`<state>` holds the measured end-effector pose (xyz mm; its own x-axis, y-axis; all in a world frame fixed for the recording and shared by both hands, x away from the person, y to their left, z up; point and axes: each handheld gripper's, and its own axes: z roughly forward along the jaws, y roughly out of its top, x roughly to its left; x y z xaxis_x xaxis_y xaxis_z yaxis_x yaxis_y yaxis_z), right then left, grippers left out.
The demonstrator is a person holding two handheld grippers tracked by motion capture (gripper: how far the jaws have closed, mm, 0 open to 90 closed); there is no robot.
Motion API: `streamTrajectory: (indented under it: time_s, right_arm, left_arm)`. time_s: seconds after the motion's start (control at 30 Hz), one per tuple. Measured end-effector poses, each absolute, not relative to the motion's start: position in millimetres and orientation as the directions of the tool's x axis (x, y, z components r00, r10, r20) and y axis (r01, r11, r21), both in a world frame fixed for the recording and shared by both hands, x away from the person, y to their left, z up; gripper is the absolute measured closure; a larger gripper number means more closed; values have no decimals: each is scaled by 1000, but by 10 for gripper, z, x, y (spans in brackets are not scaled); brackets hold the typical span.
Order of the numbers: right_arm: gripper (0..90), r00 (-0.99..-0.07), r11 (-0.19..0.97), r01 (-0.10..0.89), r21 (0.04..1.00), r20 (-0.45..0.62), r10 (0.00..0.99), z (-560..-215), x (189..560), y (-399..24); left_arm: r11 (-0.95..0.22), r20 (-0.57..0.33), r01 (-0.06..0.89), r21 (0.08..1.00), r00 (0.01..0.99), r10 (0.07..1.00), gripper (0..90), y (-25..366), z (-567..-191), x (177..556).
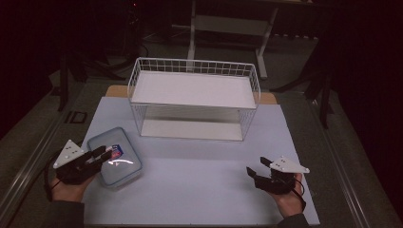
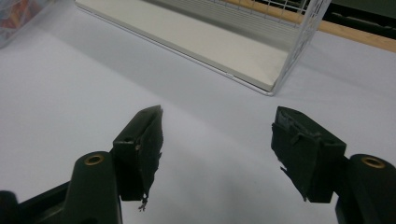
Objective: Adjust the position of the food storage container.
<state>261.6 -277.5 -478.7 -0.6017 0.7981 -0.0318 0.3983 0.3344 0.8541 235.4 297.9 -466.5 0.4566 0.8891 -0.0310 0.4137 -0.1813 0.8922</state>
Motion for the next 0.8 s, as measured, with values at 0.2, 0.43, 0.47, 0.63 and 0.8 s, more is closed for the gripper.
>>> streamTrajectory:
  time_s: [0.2, 0.43, 0.47, 0.63, 0.8]
  right_arm:
    - [327, -600, 330, 398, 856, -30, 799, -4790, 2616, -2788]
    - [326, -600, 326, 399, 857, -25, 800, -4797, 2616, -2780]
    - [326, -600, 326, 399, 857, -25, 800, -4797, 2616, -2780]
    - [326, -609, 339, 400, 852, -29, 793, -4818, 2632, -2757]
    - [326, -609, 338, 398, 853, -30, 792, -4814, 2630, -2754]
  left_arm:
    - [-222, -11, 465, 857, 447, 894, 899, 3116, -4734, 2289]
    - [-257, 20, 533, 806, 408, 913, 900, 3317, -4913, 2159]
    - [-257, 20, 533, 806, 408, 913, 900, 3317, -4913, 2159]
    - [-280, -11, 590, 757, 440, 898, 900, 3349, -5065, 2166]
    - [-343, 6, 593, 728, 495, 869, 900, 3242, -5104, 2175]
